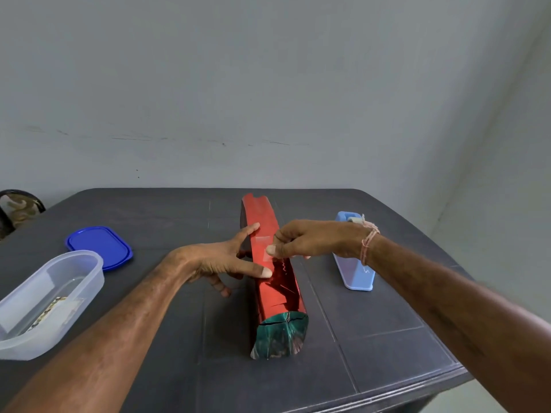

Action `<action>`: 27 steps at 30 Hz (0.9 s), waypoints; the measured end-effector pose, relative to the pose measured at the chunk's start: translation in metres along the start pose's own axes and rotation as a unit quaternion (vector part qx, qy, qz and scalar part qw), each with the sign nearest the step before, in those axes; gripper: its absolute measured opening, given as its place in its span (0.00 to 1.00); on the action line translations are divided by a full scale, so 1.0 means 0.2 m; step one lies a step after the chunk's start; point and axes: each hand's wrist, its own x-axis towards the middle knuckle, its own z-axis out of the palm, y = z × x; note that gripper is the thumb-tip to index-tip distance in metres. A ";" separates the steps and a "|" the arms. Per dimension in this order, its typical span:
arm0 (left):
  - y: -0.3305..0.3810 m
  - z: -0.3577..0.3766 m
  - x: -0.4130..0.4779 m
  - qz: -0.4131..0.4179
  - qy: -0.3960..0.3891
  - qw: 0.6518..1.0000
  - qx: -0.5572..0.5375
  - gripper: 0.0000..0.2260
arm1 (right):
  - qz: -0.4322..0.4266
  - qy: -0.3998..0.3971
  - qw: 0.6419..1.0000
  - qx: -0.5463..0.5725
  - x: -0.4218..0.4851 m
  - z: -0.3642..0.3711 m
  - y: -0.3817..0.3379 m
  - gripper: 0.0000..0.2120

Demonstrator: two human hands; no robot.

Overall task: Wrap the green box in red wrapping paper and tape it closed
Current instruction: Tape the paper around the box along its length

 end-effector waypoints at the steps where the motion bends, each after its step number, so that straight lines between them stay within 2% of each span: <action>1: 0.00 0.00 0.00 0.000 -0.002 1.000 0.004 0.59 | 0.004 -0.005 1.000 -0.006 0.00 0.00 -0.01 0.10; 10: 0.03 0.00 -0.02 -0.007 0.001 0.999 0.036 0.60 | 0.038 -0.023 0.997 -0.062 0.01 0.00 -0.07 0.12; 16: 0.06 0.01 -0.03 -0.004 0.006 0.998 0.066 0.60 | 0.059 -0.019 0.988 -0.138 0.02 0.01 -0.11 0.16; 24: 0.06 0.02 -0.03 -0.004 0.010 0.996 0.083 0.60 | 0.085 0.018 0.969 -0.231 0.04 0.04 -0.11 0.20; 27: 0.06 0.02 -0.02 -0.006 0.013 0.996 0.087 0.59 | 0.093 0.026 0.963 -0.253 -0.08 0.04 -0.23 0.19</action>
